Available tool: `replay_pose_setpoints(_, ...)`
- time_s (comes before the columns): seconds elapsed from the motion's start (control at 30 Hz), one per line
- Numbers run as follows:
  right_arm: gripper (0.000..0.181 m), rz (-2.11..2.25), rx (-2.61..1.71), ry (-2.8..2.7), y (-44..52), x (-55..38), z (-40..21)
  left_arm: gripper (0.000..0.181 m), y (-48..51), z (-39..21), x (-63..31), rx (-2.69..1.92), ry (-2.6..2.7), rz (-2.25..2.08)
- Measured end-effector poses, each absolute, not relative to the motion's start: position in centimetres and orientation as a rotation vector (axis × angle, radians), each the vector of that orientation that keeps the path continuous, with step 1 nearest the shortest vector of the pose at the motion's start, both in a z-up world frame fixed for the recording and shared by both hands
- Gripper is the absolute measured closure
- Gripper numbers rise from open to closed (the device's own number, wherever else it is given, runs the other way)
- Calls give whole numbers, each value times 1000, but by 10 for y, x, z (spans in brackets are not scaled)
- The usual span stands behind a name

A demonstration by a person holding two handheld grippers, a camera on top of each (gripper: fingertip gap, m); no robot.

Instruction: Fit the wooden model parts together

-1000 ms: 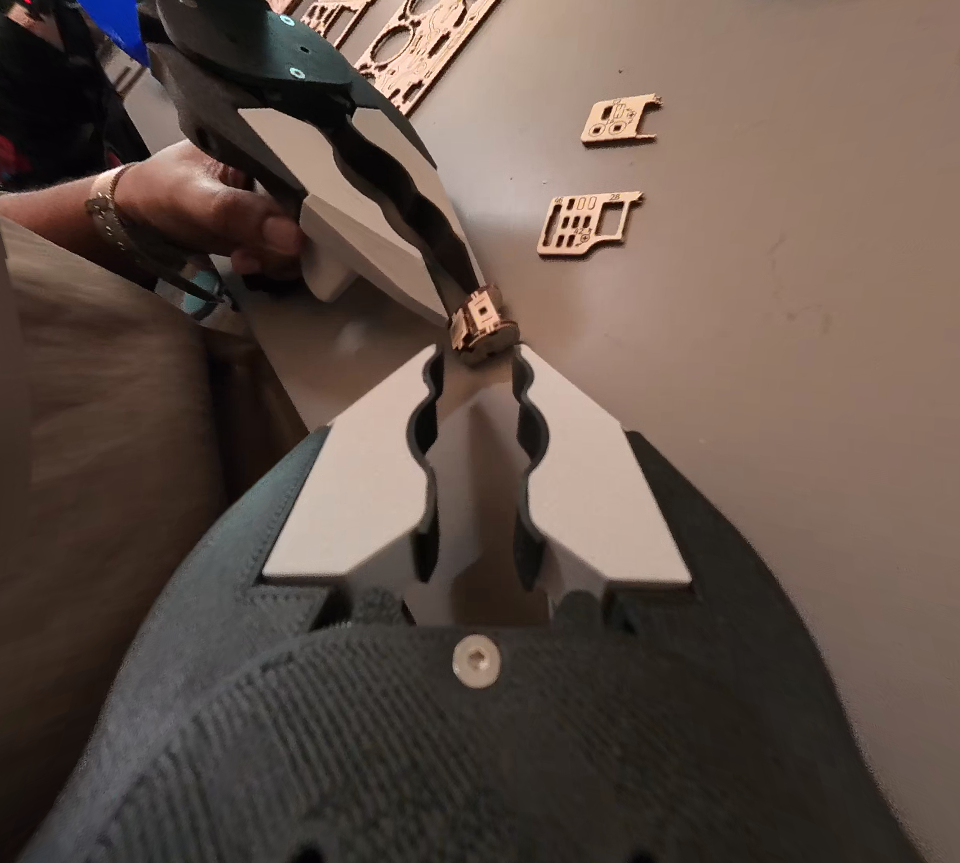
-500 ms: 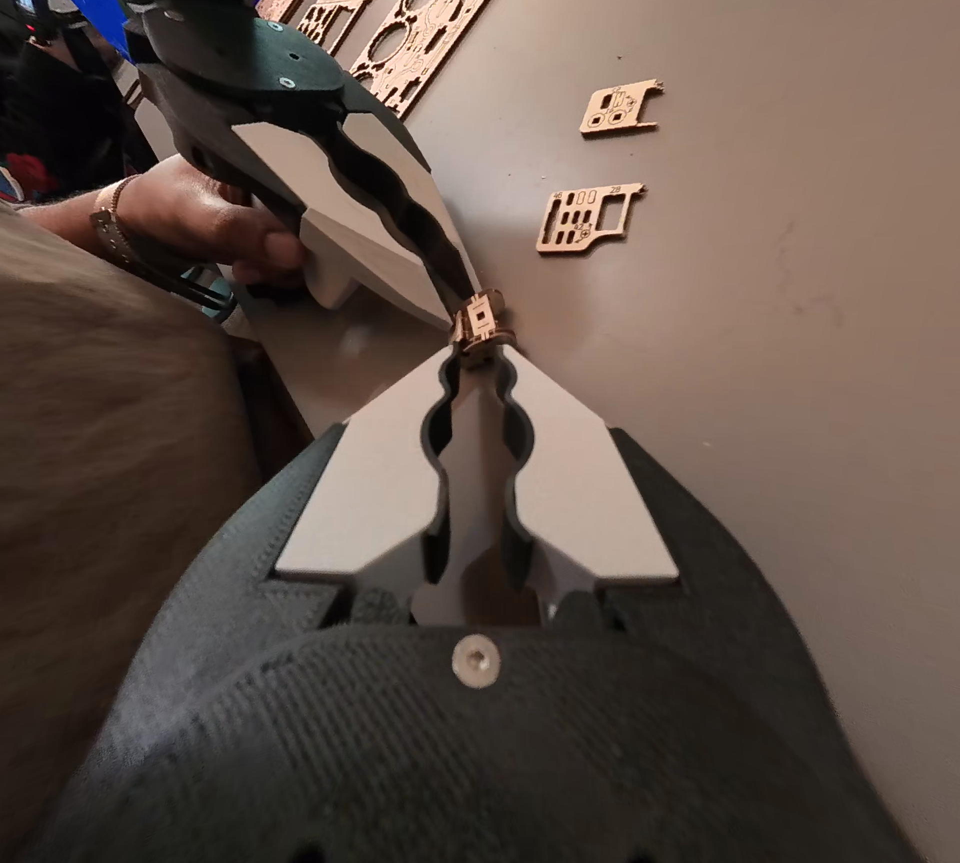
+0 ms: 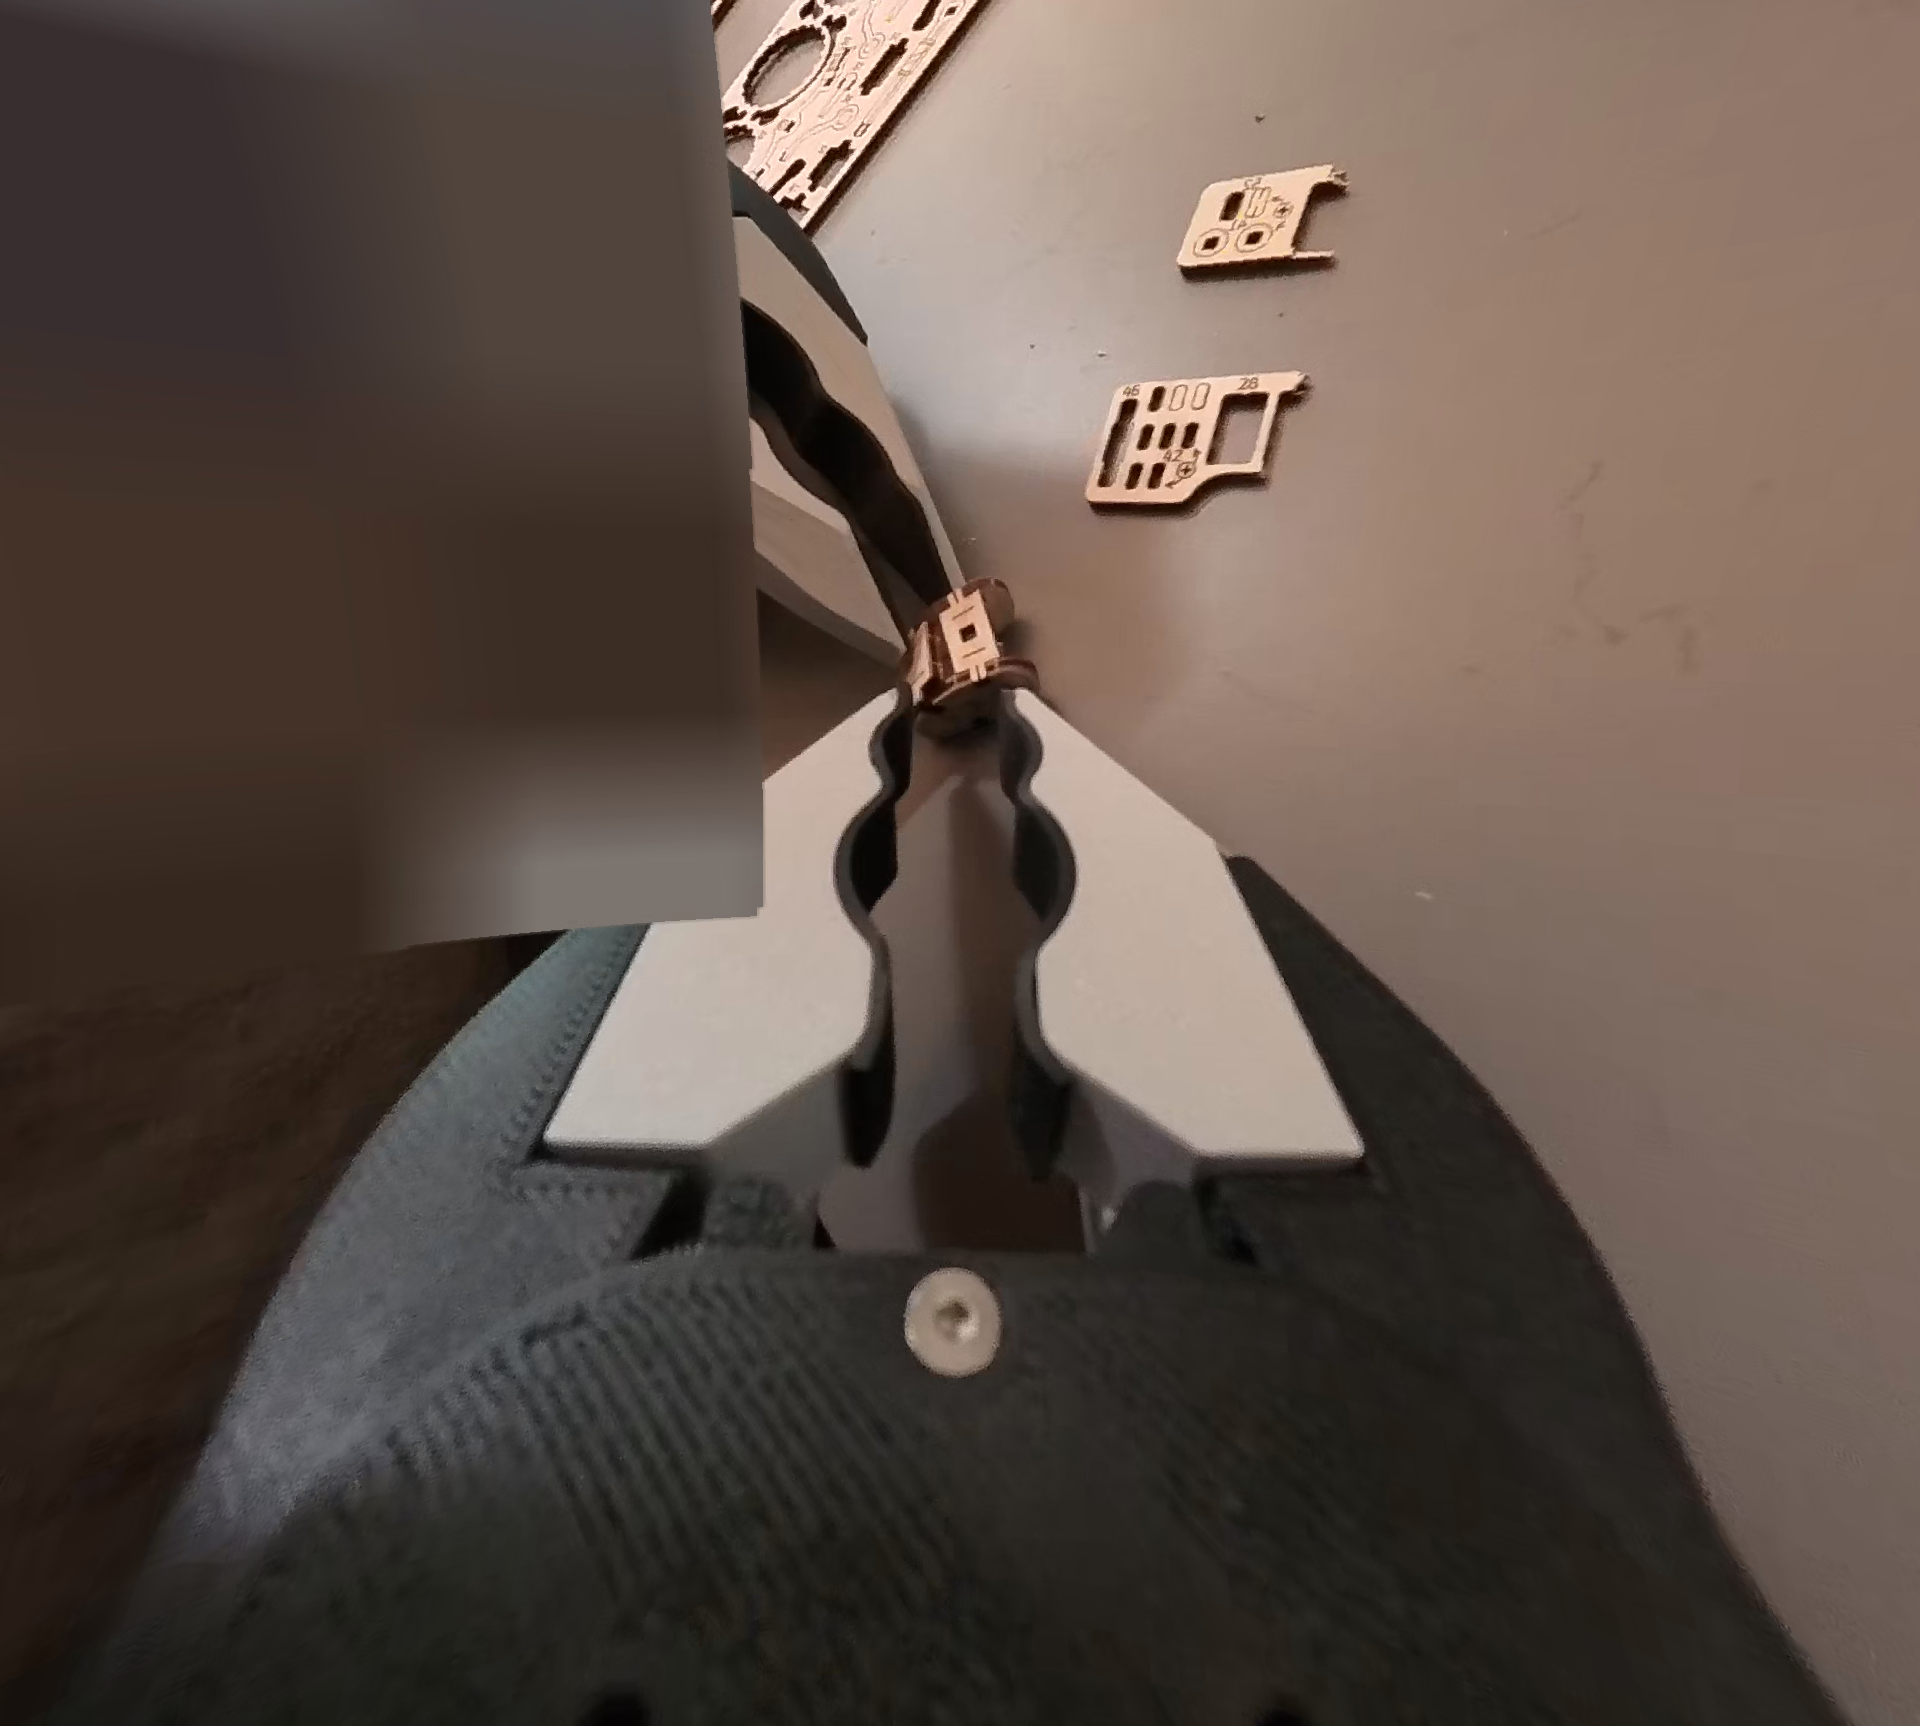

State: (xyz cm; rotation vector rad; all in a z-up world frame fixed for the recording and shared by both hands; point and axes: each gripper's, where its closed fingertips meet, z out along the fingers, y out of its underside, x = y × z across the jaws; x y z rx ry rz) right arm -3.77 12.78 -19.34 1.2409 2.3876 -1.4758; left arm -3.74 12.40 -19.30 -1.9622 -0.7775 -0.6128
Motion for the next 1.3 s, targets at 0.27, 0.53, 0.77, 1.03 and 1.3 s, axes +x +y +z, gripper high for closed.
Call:
replay_pose_setpoints(0.27,168,-1462,1244,2361,127,-38,-194,172,124,-194,-38,-1967,-782,-606)
replay_pose_setpoints(0.53,170,-1429,1266,2280,127,-38,-195,172,124,-194,-39,-1970,-786,-598)
replay_pose_setpoints(0.77,171,-1409,1290,2212,126,-38,-195,172,123,-194,-39,-1973,-786,-598)
replay_pose_setpoints(1.03,173,-1401,1304,2144,126,-38,-195,172,123,-195,-39,-1983,-785,-593)
replay_pose_setpoints(1.3,174,-1397,1305,2118,125,-38,-195,172,123,-195,-39,-1992,-783,-593)
